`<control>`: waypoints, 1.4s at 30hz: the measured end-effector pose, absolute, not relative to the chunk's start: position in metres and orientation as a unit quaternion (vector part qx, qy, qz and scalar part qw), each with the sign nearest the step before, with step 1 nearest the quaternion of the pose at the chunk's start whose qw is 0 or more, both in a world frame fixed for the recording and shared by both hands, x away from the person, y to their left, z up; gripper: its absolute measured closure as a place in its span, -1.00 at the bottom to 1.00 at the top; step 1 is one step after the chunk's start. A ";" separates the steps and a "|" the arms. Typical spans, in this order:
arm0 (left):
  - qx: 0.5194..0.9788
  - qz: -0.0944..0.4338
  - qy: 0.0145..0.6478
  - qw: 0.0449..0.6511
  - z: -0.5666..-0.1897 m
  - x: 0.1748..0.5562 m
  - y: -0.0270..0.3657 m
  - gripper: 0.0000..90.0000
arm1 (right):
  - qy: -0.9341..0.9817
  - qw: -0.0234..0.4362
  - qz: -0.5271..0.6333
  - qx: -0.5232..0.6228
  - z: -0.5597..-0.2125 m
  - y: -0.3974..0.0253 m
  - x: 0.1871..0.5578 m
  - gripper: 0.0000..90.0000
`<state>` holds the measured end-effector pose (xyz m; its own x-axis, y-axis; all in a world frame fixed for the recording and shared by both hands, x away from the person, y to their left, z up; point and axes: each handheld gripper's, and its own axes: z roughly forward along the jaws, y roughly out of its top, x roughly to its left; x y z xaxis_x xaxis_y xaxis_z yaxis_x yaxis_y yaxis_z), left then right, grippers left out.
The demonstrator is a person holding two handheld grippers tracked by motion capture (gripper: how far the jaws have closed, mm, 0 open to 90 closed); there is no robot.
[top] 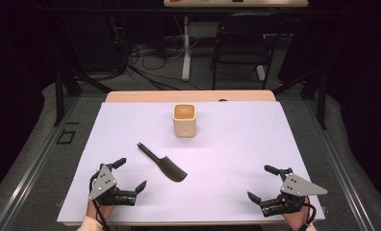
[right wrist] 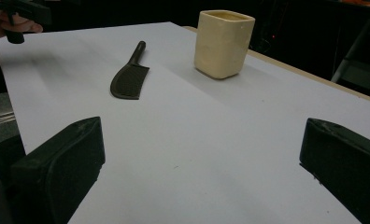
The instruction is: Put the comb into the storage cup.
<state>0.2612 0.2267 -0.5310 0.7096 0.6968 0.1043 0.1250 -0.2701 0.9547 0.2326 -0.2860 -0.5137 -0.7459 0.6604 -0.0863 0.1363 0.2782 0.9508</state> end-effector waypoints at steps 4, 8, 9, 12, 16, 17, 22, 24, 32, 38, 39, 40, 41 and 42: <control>0.752 0.265 0.276 0.537 -0.531 0.262 0.227 -1.00 | 0.764 0.241 0.539 0.261 -0.514 -0.286 0.233 -1.00; 0.758 0.262 0.279 0.529 -0.531 0.264 0.225 -1.00 | 0.765 0.239 0.538 0.260 -0.514 -0.285 0.233 -1.00; 0.758 0.260 0.277 0.530 -0.531 0.265 0.225 -1.00 | 0.765 0.239 0.538 0.260 -0.514 -0.285 0.233 -1.00; 0.760 0.261 0.276 0.527 -0.531 0.266 0.223 -1.00 | 0.766 0.239 0.538 0.259 -0.515 -0.285 0.234 -1.00; 0.760 0.263 0.280 0.524 -0.530 0.267 0.223 -1.00 | 0.768 0.239 0.533 0.261 -0.516 -0.284 0.236 -1.00; 0.760 0.263 0.280 0.524 -0.530 0.267 0.223 -1.00 | 0.768 0.239 0.533 0.261 -0.516 -0.284 0.236 -1.00; 0.767 0.258 0.280 0.517 -0.528 0.272 0.220 -1.00 | 0.770 0.240 0.532 0.258 -0.516 -0.283 0.235 -1.00; 0.772 0.254 0.281 0.511 -0.526 0.275 0.216 -1.00 | 0.772 0.238 0.530 0.259 -0.517 -0.283 0.236 -1.00; 0.775 0.258 0.286 0.501 -0.522 0.284 0.211 -1.00 | 0.772 0.237 0.531 0.257 -0.517 -0.283 0.236 -1.00; 0.767 0.254 0.305 0.503 -0.521 0.293 0.211 -1.00 | 0.772 0.232 0.533 0.257 -0.517 -0.283 0.236 -1.00; 0.769 0.253 0.304 0.502 -0.521 0.294 0.210 -1.00 | 0.773 0.231 0.532 0.257 -0.517 -0.283 0.237 -1.00; 0.770 0.253 0.305 0.500 -0.521 0.295 0.210 -1.00 | 0.774 0.231 0.531 0.257 -0.517 -0.283 0.237 -1.00; 0.770 0.255 0.306 0.498 -0.522 0.296 0.209 -1.00 | 0.774 0.230 0.532 0.257 -0.517 -0.283 0.237 -1.00; 0.771 0.254 0.305 0.497 -0.522 0.297 0.209 -1.00 | 0.773 0.230 0.532 0.257 -0.517 -0.283 0.237 -1.00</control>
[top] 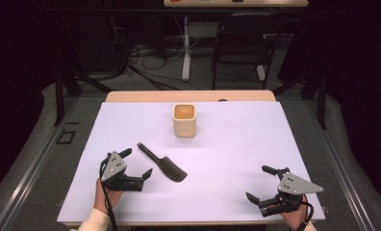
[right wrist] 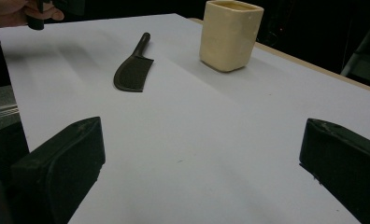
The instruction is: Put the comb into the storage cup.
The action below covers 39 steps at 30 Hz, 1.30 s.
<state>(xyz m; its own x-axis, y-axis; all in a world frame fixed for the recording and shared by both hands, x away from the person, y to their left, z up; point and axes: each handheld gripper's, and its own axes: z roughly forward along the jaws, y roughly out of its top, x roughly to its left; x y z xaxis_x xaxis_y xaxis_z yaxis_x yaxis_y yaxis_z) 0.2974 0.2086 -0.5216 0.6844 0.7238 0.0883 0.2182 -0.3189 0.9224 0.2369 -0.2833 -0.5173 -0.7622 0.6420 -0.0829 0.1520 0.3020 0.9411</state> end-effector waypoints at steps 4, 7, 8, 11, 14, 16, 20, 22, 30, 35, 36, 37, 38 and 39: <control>0.772 0.253 0.310 0.494 -0.521 0.301 0.207 -1.00 | 0.774 0.230 0.531 0.258 -0.518 -0.283 0.237 -1.00; 0.771 0.253 0.311 0.494 -0.520 0.303 0.207 -1.00 | 0.774 0.230 0.531 0.258 -0.518 -0.283 0.237 -1.00; 0.771 0.255 0.313 0.493 -0.520 0.304 0.206 -1.00 | 0.773 0.229 0.532 0.259 -0.518 -0.283 0.237 -1.00; 0.771 0.255 0.316 0.491 -0.519 0.309 0.205 -1.00 | 0.773 0.230 0.532 0.259 -0.518 -0.283 0.237 -1.00; 0.771 0.256 0.318 0.489 -0.517 0.312 0.205 -1.00 | 0.773 0.228 0.533 0.259 -0.518 -0.283 0.238 -1.00; 0.773 0.251 0.321 0.486 -0.517 0.315 0.204 -1.00 | 0.772 0.226 0.534 0.260 -0.518 -0.284 0.238 -1.00; 0.776 0.243 0.329 0.481 -0.516 0.321 0.202 -1.00 | 0.773 0.225 0.533 0.261 -0.519 -0.284 0.239 -1.00; 0.775 0.244 0.332 0.479 -0.516 0.324 0.201 -1.00 | 0.772 0.224 0.534 0.261 -0.519 -0.284 0.239 -1.00; 0.786 0.237 0.336 0.462 -0.515 0.338 0.196 -0.99 | 0.774 0.220 0.532 0.263 -0.519 -0.284 0.239 -1.00; 0.790 0.237 0.337 0.454 -0.516 0.346 0.192 -1.00 | 0.773 0.225 0.532 0.263 -0.519 -0.285 0.240 -1.00; 0.790 0.235 0.337 0.454 -0.516 0.347 0.192 -1.00 | 0.773 0.224 0.532 0.263 -0.519 -0.285 0.240 -1.00; 0.790 0.233 0.339 0.454 -0.516 0.349 0.192 -1.00 | 0.773 0.224 0.532 0.263 -0.519 -0.285 0.240 -1.00; 0.792 0.232 0.337 0.453 -0.516 0.350 0.192 -1.00 | 0.773 0.224 0.533 0.263 -0.519 -0.285 0.240 -1.00; 0.791 0.232 0.339 0.453 -0.516 0.351 0.192 -1.00 | 0.773 0.223 0.533 0.262 -0.519 -0.285 0.240 -1.00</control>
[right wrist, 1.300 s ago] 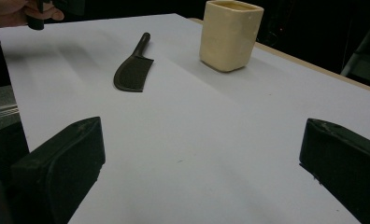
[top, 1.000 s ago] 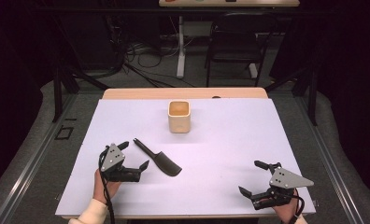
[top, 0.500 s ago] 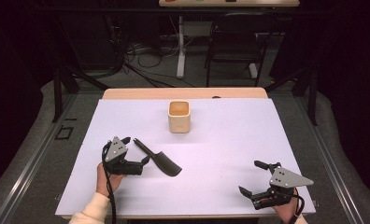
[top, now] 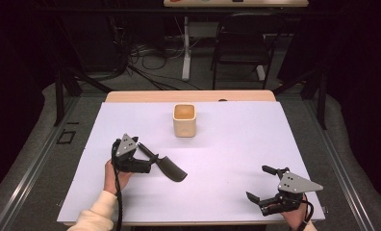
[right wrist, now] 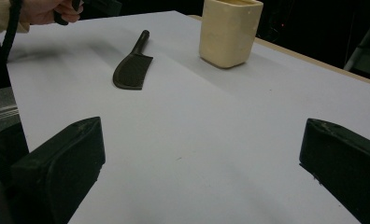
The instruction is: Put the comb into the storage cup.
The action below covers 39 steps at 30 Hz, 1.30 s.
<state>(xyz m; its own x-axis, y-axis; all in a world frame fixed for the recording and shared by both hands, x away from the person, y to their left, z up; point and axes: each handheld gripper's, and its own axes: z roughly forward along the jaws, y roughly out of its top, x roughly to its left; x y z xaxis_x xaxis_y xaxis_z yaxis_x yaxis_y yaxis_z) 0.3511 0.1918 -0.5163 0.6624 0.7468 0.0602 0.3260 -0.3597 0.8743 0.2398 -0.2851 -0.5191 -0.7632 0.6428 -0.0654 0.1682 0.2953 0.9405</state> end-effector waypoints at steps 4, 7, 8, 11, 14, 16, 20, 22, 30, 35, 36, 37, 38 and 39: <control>0.792 0.232 0.339 0.452 -0.516 0.356 0.192 -1.00 | 0.774 0.223 0.532 0.262 -0.519 -0.285 0.240 -1.00; 0.789 0.243 0.340 0.450 -0.517 0.359 0.192 -1.00 | 0.773 0.222 0.532 0.263 -0.519 -0.285 0.240 -1.00; 0.789 0.243 0.340 0.450 -0.517 0.359 0.192 -1.00 | 0.773 0.222 0.533 0.263 -0.519 -0.285 0.240 -1.00; 0.786 0.248 0.346 0.449 -0.518 0.364 0.192 -1.00 | 0.774 0.224 0.531 0.263 -0.519 -0.285 0.240 -1.00; 0.785 0.247 0.347 0.450 -0.518 0.366 0.192 -1.00 | 0.773 0.224 0.532 0.264 -0.519 -0.285 0.240 -1.00; 0.785 0.247 0.348 0.449 -0.518 0.370 0.192 -1.00 | 0.773 0.223 0.532 0.263 -0.519 -0.285 0.240 -1.00; 0.783 0.246 0.354 0.448 -0.518 0.377 0.192 -1.00 | 0.775 0.222 0.530 0.264 -0.519 -0.285 0.240 -1.00; 0.787 0.243 0.354 0.442 -0.519 0.380 0.192 -1.00 | 0.775 0.224 0.530 0.263 -0.519 -0.285 0.240 -1.00; 0.790 0.233 0.368 0.432 -0.518 0.390 0.193 -1.00 | 0.776 0.222 0.529 0.263 -0.519 -0.285 0.240 -1.00; 0.791 0.239 0.384 0.413 -0.522 0.399 0.194 -1.00 | 0.776 0.221 0.529 0.263 -0.519 -0.285 0.239 -1.00; 0.791 0.239 0.384 0.413 -0.522 0.399 0.194 -1.00 | 0.776 0.220 0.529 0.264 -0.519 -0.285 0.239 -1.00; 0.793 0.238 0.390 0.402 -0.524 0.403 0.195 -1.00 | 0.777 0.221 0.528 0.263 -0.519 -0.285 0.240 -1.00; 0.790 0.240 0.396 0.402 -0.524 0.404 0.195 -1.00 | 0.777 0.220 0.528 0.263 -0.519 -0.285 0.240 -1.00; 0.788 0.242 0.401 0.400 -0.524 0.406 0.196 -0.99 | 0.777 0.220 0.528 0.263 -0.519 -0.285 0.240 -1.00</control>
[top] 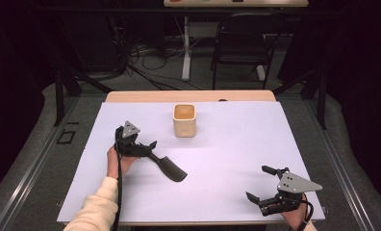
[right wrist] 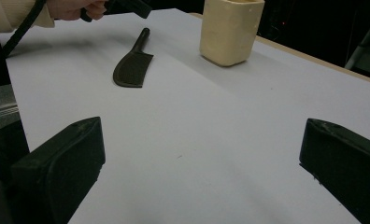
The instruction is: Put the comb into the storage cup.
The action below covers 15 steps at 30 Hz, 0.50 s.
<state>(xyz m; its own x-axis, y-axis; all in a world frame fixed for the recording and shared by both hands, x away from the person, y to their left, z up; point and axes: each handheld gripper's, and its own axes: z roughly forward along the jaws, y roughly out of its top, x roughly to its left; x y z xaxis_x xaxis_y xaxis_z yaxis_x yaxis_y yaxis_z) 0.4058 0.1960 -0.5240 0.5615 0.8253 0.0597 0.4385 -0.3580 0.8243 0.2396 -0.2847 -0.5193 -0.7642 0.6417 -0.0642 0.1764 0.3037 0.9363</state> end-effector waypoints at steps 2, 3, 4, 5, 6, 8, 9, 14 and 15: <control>0.785 0.244 0.408 0.398 -0.524 0.409 0.198 -0.98 | 0.777 0.221 0.528 0.262 -0.520 -0.284 0.240 -1.00; 0.784 0.244 0.410 0.397 -0.524 0.410 0.199 -0.95 | 0.778 0.221 0.527 0.262 -0.520 -0.284 0.240 -1.00; 0.784 0.245 0.411 0.396 -0.524 0.412 0.199 -0.91 | 0.779 0.220 0.526 0.262 -0.520 -0.284 0.240 -1.00; 0.784 0.245 0.411 0.396 -0.524 0.412 0.199 -0.84 | 0.779 0.220 0.525 0.263 -0.520 -0.284 0.240 -1.00; 0.785 0.243 0.415 0.390 -0.526 0.414 0.200 -0.73 | 0.779 0.220 0.525 0.263 -0.520 -0.284 0.240 -1.00; 0.787 0.238 0.417 0.387 -0.528 0.417 0.200 -0.55 | 0.779 0.221 0.525 0.262 -0.520 -0.284 0.240 -1.00; 0.789 0.236 0.418 0.384 -0.529 0.418 0.201 -0.38 | 0.779 0.221 0.525 0.262 -0.520 -0.284 0.240 -1.00; 0.801 0.219 0.413 0.375 -0.533 0.421 0.201 0.48 | 0.779 0.220 0.525 0.263 -0.520 -0.284 0.240 -1.00; 0.803 0.216 0.411 0.373 -0.534 0.422 0.201 0.62 | 0.779 0.219 0.525 0.263 -0.520 -0.284 0.240 -1.00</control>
